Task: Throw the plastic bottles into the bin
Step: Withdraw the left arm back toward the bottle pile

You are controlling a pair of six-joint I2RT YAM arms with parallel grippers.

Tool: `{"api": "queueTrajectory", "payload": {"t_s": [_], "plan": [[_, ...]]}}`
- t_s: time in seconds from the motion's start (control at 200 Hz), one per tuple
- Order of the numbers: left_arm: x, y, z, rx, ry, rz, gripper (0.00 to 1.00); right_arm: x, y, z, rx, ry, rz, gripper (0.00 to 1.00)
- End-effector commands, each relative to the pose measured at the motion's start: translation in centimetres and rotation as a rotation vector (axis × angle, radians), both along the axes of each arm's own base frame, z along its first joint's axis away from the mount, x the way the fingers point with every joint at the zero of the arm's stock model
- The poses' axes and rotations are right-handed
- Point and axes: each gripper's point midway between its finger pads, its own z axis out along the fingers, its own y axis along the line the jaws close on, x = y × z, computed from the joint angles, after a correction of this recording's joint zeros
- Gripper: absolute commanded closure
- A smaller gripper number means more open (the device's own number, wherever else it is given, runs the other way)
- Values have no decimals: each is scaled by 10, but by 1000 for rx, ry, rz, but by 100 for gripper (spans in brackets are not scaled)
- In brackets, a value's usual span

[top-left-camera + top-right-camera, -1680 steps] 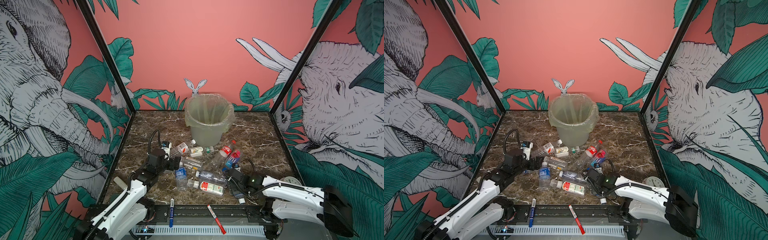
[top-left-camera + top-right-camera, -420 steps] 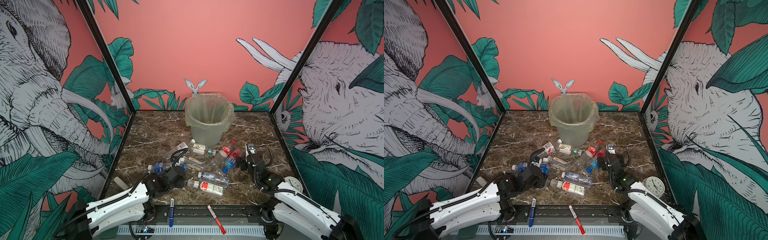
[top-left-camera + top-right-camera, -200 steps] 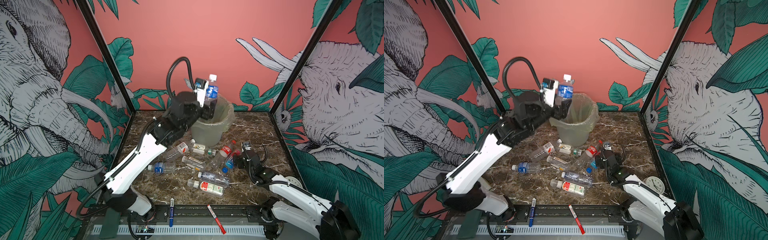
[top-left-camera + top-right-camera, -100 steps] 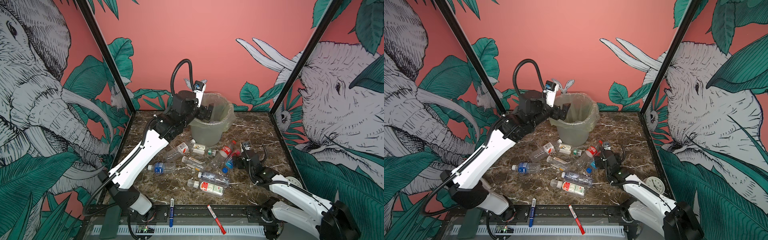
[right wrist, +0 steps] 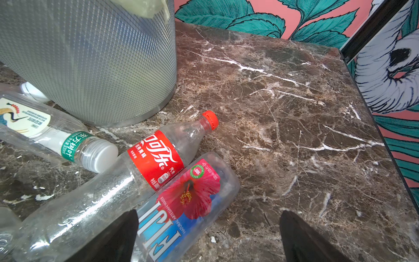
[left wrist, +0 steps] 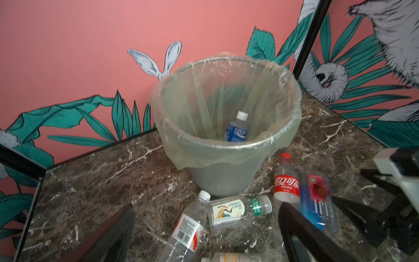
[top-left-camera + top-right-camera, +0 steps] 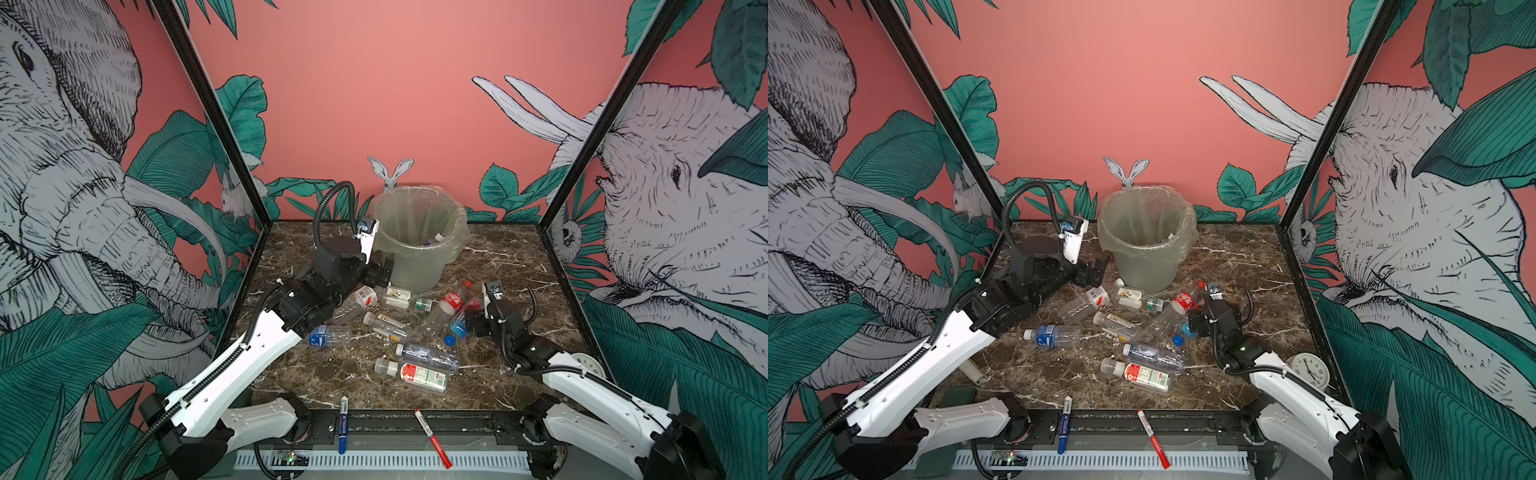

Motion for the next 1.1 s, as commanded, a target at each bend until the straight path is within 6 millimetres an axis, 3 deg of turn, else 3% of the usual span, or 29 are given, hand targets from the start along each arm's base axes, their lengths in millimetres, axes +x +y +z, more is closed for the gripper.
{"api": "queueTrajectory", "payload": {"t_s": [0.0, 0.195, 0.42, 0.635, 0.87, 1.095], "plan": [[-14, 23, -29, 12, 67, 70, 0, 3, 2, 3, 23, -19, 0, 1], [-30, 58, -79, -28, 163, 222, 0, 3, 2, 3, 25, -20, -1, 1], [-46, 73, -124, -135, 301, 344, 0, 4, 2, -1, 19, -9, -6, 1], [-64, 109, -168, -161, 450, 616, 0, 4, 1, 0, 20, -10, -11, 1], [-86, 142, -191, -257, 501, 844, 0, 4, 1, -2, 19, -5, -11, 1], [-94, 149, -212, -375, 513, 918, 0, 4, 1, -1, 21, -6, -13, 1]]}}
